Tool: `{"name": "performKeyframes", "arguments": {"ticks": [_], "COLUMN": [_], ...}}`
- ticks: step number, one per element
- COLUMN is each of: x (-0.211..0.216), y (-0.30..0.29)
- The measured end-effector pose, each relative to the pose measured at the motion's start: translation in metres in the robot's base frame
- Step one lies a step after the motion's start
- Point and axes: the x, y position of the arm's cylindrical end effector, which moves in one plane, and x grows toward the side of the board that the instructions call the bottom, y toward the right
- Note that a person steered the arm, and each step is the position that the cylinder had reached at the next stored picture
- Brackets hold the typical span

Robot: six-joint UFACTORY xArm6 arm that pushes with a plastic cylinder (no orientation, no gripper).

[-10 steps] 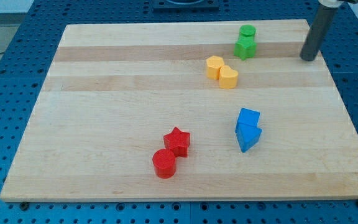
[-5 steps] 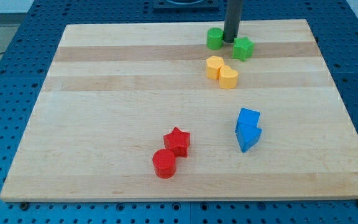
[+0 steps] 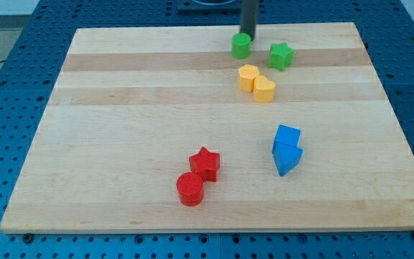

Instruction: Move the green circle diagonally top left to the red star

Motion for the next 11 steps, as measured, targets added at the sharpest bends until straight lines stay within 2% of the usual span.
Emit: {"name": "performKeyframes", "arguments": {"ticks": [1,2,3,4,7,9,10,11], "x": [0.047,0.040,0.065,0.101,0.107,0.129,0.129,0.153], "y": [-0.004,0.003,-0.001,-0.053,-0.071,-0.089,-0.048,-0.047]}}
